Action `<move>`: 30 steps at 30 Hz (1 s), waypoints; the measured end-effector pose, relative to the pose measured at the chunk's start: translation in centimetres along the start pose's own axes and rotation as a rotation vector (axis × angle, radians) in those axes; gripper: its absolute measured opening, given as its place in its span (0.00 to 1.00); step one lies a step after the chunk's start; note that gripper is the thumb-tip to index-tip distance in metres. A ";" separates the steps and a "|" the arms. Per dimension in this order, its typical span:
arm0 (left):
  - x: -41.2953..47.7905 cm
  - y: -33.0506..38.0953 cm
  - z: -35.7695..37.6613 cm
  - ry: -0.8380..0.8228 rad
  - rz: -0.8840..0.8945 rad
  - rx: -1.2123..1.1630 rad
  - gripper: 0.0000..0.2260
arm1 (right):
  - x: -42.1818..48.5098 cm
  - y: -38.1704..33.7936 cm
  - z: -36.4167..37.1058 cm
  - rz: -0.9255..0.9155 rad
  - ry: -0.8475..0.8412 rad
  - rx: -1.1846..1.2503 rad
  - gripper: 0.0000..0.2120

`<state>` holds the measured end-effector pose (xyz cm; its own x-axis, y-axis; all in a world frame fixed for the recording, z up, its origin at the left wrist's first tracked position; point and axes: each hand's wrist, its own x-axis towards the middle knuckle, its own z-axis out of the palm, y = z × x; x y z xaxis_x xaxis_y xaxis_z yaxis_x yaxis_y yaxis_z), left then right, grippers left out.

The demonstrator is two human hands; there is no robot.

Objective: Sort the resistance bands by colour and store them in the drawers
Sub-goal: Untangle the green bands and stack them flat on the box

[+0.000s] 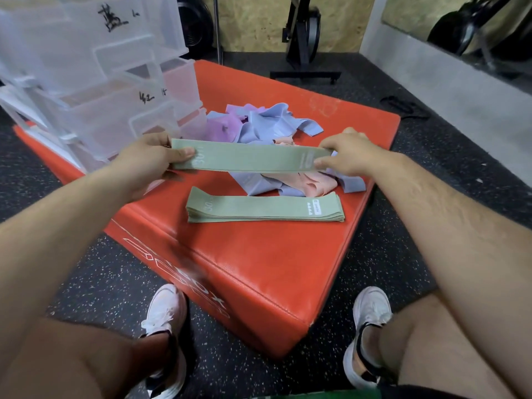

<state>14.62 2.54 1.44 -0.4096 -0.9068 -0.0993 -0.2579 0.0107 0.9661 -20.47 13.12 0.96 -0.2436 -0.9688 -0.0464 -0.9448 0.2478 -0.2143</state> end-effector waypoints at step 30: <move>-0.8 -5.4 2.6 0.151 0.059 0.845 0.20 | -6.6 0.6 3.7 0.112 -0.148 0.279 0.14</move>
<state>14.08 4.30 -4.36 -0.3373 -0.9407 0.0364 -0.8295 0.3152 0.4611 -18.57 19.65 -2.47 -0.2890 -0.9313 -0.2216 -0.8124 0.3610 -0.4579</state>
